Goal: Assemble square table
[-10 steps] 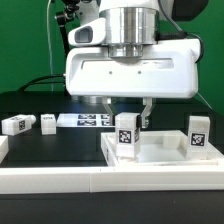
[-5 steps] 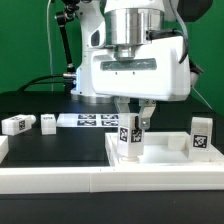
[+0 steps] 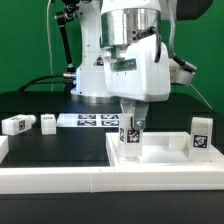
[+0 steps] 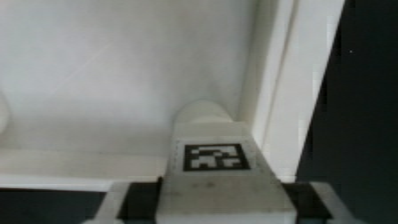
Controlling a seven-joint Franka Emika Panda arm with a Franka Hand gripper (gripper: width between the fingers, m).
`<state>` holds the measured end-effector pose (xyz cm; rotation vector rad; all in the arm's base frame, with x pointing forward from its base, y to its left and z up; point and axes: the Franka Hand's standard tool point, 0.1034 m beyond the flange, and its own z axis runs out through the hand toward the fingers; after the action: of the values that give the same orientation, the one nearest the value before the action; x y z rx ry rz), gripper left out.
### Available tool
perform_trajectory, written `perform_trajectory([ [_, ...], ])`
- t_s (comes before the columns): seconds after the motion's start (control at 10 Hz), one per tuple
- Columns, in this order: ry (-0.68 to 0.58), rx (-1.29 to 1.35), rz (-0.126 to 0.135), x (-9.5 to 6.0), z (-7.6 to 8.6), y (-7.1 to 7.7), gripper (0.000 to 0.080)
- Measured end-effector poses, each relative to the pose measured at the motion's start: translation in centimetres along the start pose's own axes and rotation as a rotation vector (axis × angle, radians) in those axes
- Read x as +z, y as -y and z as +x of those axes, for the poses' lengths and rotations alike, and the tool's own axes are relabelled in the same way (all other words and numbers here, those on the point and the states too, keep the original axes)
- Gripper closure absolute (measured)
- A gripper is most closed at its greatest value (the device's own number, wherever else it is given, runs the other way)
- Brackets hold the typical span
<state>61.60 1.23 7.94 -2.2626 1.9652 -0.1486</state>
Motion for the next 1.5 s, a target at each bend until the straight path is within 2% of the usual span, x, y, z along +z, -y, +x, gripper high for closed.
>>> perform_trajectory([
  [0.1,0.004,0.035,0.002,0.01,-0.17,0.03,0.0430],
  [0.2,0.004,0.002,0.002,0.02,-0.18,0.03,0.0430],
  [0.3,0.004,-0.044,0.002,0.03,-0.14,0.01,0.0283],
  [0.4,0.004,-0.090,0.002,0.03,-0.13,0.02,0.0179],
  [0.9,0.000,-0.596,0.001,0.01,-0.69,0.26,0.0150],
  [1.1,-0.005,-0.788,0.001,0.08,0.17,0.11,0.0150],
  [1.5,-0.013,-1.057,-0.008,0.01,0.07,0.26,0.0150],
])
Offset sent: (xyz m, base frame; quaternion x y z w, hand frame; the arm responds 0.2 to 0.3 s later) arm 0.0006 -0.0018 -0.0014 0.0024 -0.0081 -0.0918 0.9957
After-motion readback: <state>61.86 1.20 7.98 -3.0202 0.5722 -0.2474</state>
